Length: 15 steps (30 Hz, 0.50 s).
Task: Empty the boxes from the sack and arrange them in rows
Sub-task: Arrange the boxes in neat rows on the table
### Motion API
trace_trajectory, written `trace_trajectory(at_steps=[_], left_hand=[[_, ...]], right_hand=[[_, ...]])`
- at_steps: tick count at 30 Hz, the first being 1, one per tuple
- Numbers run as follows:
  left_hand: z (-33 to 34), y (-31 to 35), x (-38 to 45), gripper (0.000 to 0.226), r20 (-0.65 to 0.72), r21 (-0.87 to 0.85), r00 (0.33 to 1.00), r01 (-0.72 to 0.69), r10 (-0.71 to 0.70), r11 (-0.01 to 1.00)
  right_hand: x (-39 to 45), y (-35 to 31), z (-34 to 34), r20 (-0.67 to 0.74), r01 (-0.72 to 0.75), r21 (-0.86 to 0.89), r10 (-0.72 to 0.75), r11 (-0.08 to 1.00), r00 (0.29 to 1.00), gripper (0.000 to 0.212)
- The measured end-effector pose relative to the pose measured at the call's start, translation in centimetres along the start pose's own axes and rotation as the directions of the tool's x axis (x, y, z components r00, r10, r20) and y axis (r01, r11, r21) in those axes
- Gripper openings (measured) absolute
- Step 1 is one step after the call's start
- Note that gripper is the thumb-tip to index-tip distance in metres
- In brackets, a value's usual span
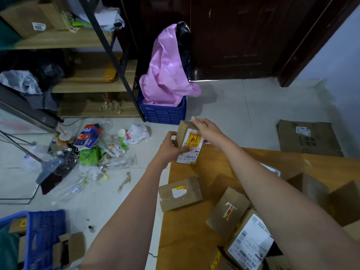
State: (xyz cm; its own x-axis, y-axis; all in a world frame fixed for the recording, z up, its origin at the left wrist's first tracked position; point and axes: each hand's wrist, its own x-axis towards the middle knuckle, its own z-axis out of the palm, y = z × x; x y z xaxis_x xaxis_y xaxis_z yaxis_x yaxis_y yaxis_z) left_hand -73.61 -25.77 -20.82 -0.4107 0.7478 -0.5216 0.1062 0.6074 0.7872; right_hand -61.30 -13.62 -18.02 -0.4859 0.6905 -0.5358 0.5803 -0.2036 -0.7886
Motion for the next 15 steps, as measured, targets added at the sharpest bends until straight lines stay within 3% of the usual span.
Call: trace_trajectory(at_steps=[2, 6, 10, 12, 14, 15], left_hand=[[-0.4, 0.3, -0.2, 0.071, 0.051, -0.135, 0.995, 0.091, -0.085, 0.987], [-0.5, -0.2, -0.1, 0.073, 0.071, -0.172, 0.986, 0.164, -0.154, 0.971], [-0.4, -0.8, -0.3, 0.075, 0.07, -0.173, 0.977, 0.21, -0.2, 0.962], [-0.7, -1.1, -0.4, 0.072, 0.071, -0.098, 0.984, 0.172, -0.165, 0.98], [-1.1, -1.1, -0.3, 0.07, 0.062, 0.059, 0.994, 0.082, -0.086, 0.995], [-1.3, -0.9, -0.3, 0.067, 0.063, 0.144, 0.997, 0.031, -0.04, 0.989]], right_hand=[[0.0, 0.3, 0.0, 0.06, -0.053, 0.12, 0.046, 0.991, 0.997, 0.068], [-0.2, 2.5, 0.4, 0.191, -0.163, 0.147, 0.134, 0.976, 0.972, 0.07], [-0.2, 4.1, 1.5, 0.203, -0.23, 0.172, 0.194, 0.958, 0.96, 0.096], [-0.4, 4.1, 1.5, 0.125, -0.188, 0.158, 0.169, 0.969, 0.978, 0.11], [-0.5, 3.9, 1.2, 0.053, -0.053, 0.002, 0.053, 0.999, 0.997, 0.115], [-0.5, 3.7, 1.0, 0.085, 0.017, -0.083, -0.01, 0.996, 0.996, 0.112]])
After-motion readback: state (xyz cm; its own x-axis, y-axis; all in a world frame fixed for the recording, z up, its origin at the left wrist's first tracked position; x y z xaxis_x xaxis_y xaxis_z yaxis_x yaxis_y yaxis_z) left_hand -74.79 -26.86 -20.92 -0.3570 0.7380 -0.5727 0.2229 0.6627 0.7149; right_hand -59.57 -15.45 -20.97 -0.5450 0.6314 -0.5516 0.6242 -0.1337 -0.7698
